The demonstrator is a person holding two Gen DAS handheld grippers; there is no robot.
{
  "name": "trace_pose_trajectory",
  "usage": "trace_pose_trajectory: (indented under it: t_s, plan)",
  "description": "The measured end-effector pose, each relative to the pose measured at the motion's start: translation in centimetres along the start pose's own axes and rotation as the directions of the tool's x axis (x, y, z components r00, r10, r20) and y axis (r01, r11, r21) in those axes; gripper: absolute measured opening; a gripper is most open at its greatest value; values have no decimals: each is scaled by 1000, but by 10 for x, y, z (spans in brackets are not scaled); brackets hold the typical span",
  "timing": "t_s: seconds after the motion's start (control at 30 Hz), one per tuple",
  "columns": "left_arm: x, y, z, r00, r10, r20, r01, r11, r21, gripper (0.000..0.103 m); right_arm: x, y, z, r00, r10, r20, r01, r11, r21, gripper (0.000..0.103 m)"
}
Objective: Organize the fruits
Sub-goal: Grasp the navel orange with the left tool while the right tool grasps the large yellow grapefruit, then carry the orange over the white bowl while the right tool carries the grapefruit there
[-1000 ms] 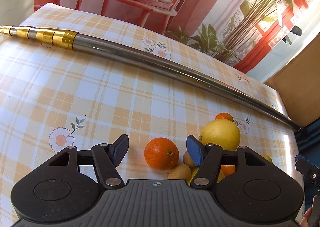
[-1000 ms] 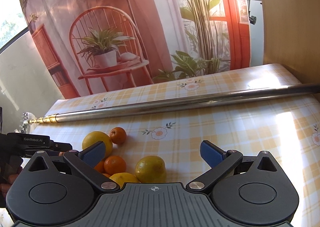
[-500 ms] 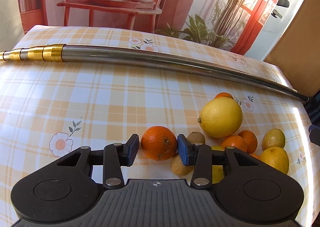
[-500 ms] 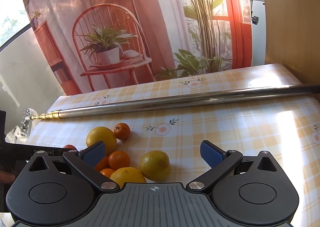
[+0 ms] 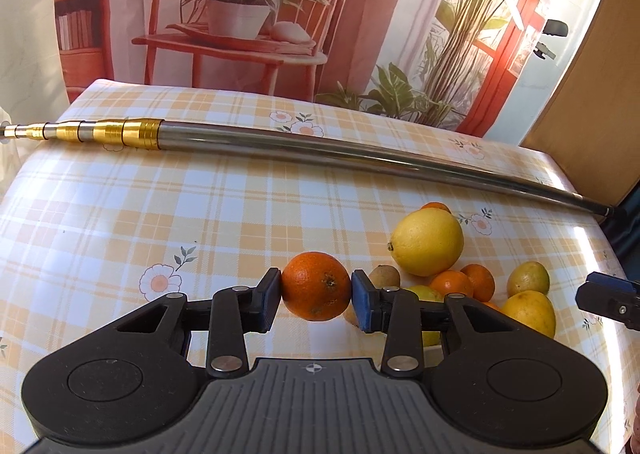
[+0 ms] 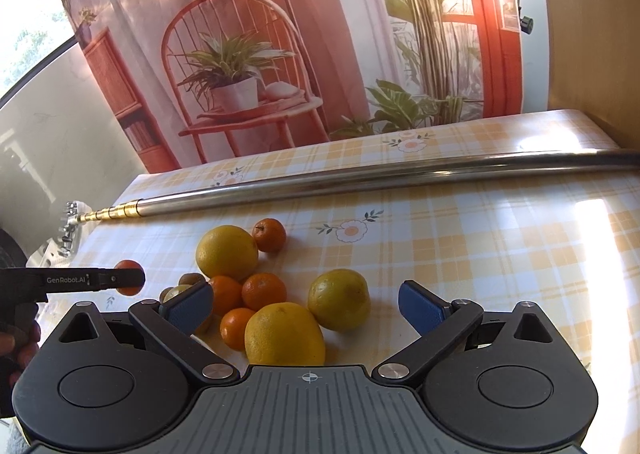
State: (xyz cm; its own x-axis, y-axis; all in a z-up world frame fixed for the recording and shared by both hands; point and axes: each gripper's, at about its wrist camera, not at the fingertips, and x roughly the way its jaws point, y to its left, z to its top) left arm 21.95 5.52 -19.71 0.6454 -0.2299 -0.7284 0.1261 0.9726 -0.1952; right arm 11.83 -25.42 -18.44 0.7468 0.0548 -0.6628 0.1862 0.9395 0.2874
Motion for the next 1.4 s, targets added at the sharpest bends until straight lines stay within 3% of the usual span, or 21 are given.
trace_pose_trajectory:
  t_s: [0.23,0.43,0.87,0.97,1.4]
  plan:
    - [-38,-13,-25,996,-55,70,50,996,74,40,11,9,-12,998,16,-56,-17,1000,-16,74]
    - [-55,-13,-46,992,-101,78,93,991,100,40,22,8,-16,995,28,-92,-27,1000,16,56]
    - [-54,-6,-77,989,-145,22,142,983,116,40,42,7,-22,990,6,-139,5,997,74,52]
    - [-52,-4,-82,986,-164,2,163,981,102,40,41,13,-25,992,-13,-128,17,999,34,51]
    - [-53,-13,-89,993,-119,-17,121,981,152,40,21,12,-39,995,-14,-103,17,999,32,51]
